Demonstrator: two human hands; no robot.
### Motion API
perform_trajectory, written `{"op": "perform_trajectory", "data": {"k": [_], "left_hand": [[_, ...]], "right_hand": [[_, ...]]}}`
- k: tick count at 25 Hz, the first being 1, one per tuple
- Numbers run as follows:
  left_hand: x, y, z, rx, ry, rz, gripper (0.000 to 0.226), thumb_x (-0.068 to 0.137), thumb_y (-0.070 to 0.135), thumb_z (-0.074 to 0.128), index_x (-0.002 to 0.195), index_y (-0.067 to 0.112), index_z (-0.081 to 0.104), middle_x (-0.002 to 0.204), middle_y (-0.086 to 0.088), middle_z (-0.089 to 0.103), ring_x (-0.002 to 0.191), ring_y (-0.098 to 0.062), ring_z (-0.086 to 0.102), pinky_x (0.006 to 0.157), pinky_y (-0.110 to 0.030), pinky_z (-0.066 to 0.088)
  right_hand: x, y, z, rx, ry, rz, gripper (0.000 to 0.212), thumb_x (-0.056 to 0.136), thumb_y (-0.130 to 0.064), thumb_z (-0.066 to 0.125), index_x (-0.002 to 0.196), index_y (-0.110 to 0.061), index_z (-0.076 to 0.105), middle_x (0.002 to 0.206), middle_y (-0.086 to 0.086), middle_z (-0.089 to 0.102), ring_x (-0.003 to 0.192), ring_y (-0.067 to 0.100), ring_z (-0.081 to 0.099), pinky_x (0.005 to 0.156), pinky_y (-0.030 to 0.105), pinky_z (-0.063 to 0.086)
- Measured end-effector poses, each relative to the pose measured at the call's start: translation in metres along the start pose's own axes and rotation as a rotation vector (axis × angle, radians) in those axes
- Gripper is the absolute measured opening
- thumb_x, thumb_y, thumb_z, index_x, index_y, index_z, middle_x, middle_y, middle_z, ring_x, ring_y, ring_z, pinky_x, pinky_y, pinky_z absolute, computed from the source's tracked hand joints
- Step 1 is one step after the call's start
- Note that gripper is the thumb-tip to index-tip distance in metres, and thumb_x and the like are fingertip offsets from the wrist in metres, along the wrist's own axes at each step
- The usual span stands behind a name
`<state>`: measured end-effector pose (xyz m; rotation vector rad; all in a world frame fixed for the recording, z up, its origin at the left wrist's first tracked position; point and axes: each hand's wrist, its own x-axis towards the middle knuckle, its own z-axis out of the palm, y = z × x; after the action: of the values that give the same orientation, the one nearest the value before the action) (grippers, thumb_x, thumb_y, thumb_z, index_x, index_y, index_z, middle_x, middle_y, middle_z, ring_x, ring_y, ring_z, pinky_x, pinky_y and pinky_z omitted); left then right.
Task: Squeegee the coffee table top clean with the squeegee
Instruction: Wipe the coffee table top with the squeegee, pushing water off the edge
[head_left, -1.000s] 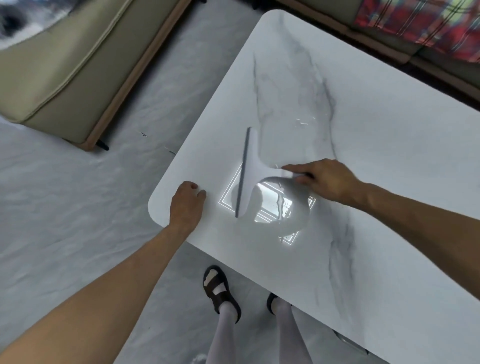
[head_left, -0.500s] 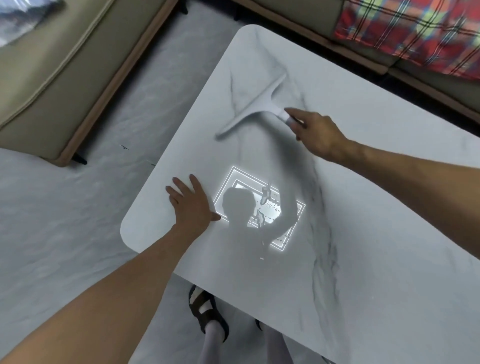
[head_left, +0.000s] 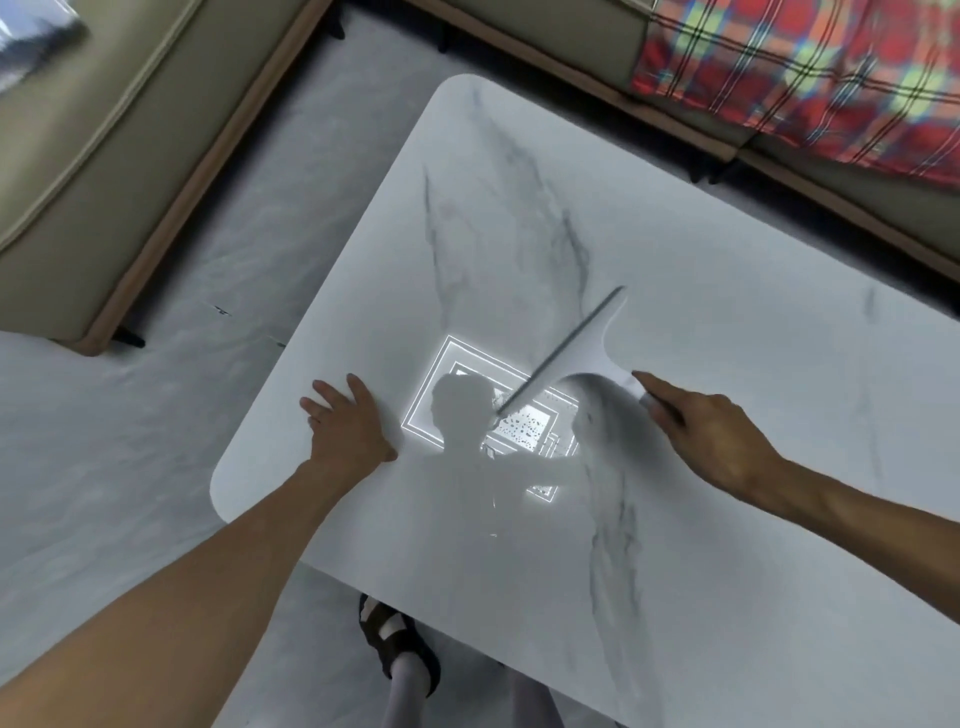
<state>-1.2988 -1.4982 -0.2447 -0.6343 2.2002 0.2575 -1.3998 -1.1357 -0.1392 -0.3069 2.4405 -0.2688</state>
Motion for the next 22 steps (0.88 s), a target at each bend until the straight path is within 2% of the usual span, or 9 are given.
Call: {"op": "perform_trajectory", "data": {"k": [3, 5, 7, 10, 13, 15, 18, 20, 22], "left_hand": [[-0.006, 0.003, -0.009, -0.026, -0.027, -0.026, 0.105, 0.085, 0.034, 0.069, 0.152, 0.002, -0.004, 0.152, -0.041, -0.007, 0.139, -0.062, 0.002, 0.116, -0.053, 0.023], [-0.01, 0.007, -0.013, -0.082, 0.08, -0.044, 0.078, 0.086, 0.025, 0.065, 0.146, 0.002, 0.023, 0.151, -0.035, 0.017, 0.136, -0.056, 0.025, 0.107, -0.05, 0.037], [-0.016, 0.013, -0.015, -0.157, 0.29, 0.004, 0.044, 0.08, 0.016, 0.066, 0.12, 0.004, 0.052, 0.126, -0.019, 0.049, 0.115, -0.041, 0.051, 0.089, -0.043, 0.047], [-0.025, 0.043, -0.019, -0.323, 0.377, 0.127, 0.026, 0.082, 0.011, 0.065, 0.108, 0.013, 0.067, 0.103, -0.006, 0.068, 0.102, -0.029, 0.061, 0.084, -0.038, 0.052], [-0.02, 0.081, -0.031, -0.394, 0.366, 0.204, 0.016, 0.086, 0.011, 0.059, 0.091, 0.017, 0.074, 0.091, -0.006, 0.074, 0.091, -0.028, 0.066, 0.08, -0.038, 0.053], [-0.009, 0.107, -0.041, -0.325, 0.407, 0.243, 0.018, 0.091, 0.019, 0.054, 0.096, 0.016, 0.071, 0.092, -0.011, 0.073, 0.092, -0.033, 0.064, 0.079, -0.04, 0.052], [0.02, 0.14, -0.051, -0.121, 0.399, 0.287, 0.045, 0.09, 0.04, 0.058, 0.125, 0.012, 0.053, 0.121, -0.02, 0.06, 0.114, -0.039, 0.054, 0.094, -0.045, 0.045], [0.039, 0.158, -0.051, 0.002, 0.289, 0.234, 0.089, 0.083, 0.052, 0.064, 0.15, 0.014, 0.02, 0.152, -0.029, 0.023, 0.139, -0.049, 0.025, 0.114, -0.053, 0.025], [0.054, 0.171, -0.046, -0.002, 0.23, 0.164, 0.114, 0.077, 0.059, 0.068, 0.155, 0.018, -0.004, 0.156, -0.034, -0.006, 0.143, -0.056, 0.0, 0.117, -0.059, 0.01]], "right_hand": [[0.009, -0.005, -0.027, 0.084, 0.111, -0.024, 0.038, 0.101, -0.042, 0.037, 0.138, -0.038, 0.047, 0.096, 0.003, 0.07, 0.089, 0.033, 0.064, 0.084, 0.041, 0.05], [0.049, -0.024, -0.047, 0.164, 0.204, -0.036, 0.036, 0.102, -0.038, 0.037, 0.134, -0.029, 0.05, 0.103, 0.011, 0.068, 0.092, 0.037, 0.062, 0.084, 0.044, 0.05], [0.097, -0.043, -0.059, 0.245, 0.199, 0.004, 0.032, 0.102, -0.037, 0.033, 0.123, -0.021, 0.052, 0.099, 0.014, 0.063, 0.086, 0.036, 0.058, 0.066, 0.036, 0.049], [0.126, -0.042, -0.054, 0.253, 0.18, 0.083, 0.018, 0.1, -0.031, 0.03, 0.097, -0.02, 0.044, 0.091, 0.013, 0.056, 0.078, 0.031, 0.051, 0.048, 0.026, 0.03], [0.087, -0.018, -0.031, 0.1, 0.187, 0.017, 0.024, 0.102, -0.029, 0.032, 0.115, -0.018, 0.049, 0.102, 0.02, 0.065, 0.085, 0.041, 0.059, 0.064, 0.037, 0.042], [0.043, 0.004, -0.021, 0.079, 0.137, 0.009, 0.035, 0.103, -0.03, 0.034, 0.134, -0.022, 0.047, 0.107, 0.015, 0.069, 0.093, 0.043, 0.06, 0.077, 0.041, 0.044], [0.002, 0.027, -0.031, 0.044, 0.025, 0.038, 0.031, 0.102, -0.031, 0.035, 0.126, -0.022, 0.052, 0.094, 0.007, 0.07, 0.087, 0.039, 0.06, 0.078, 0.041, 0.048], [0.021, 0.031, -0.054, 0.092, 0.114, 0.005, 0.025, 0.101, -0.032, 0.037, 0.112, -0.018, 0.055, 0.09, 0.009, 0.069, 0.083, 0.039, 0.061, 0.078, 0.044, 0.05], [0.067, 0.028, -0.082, 0.147, 0.227, -0.011, 0.024, 0.101, -0.032, 0.035, 0.101, -0.014, 0.052, 0.09, 0.015, 0.066, 0.079, 0.04, 0.061, 0.072, 0.045, 0.052]]}}
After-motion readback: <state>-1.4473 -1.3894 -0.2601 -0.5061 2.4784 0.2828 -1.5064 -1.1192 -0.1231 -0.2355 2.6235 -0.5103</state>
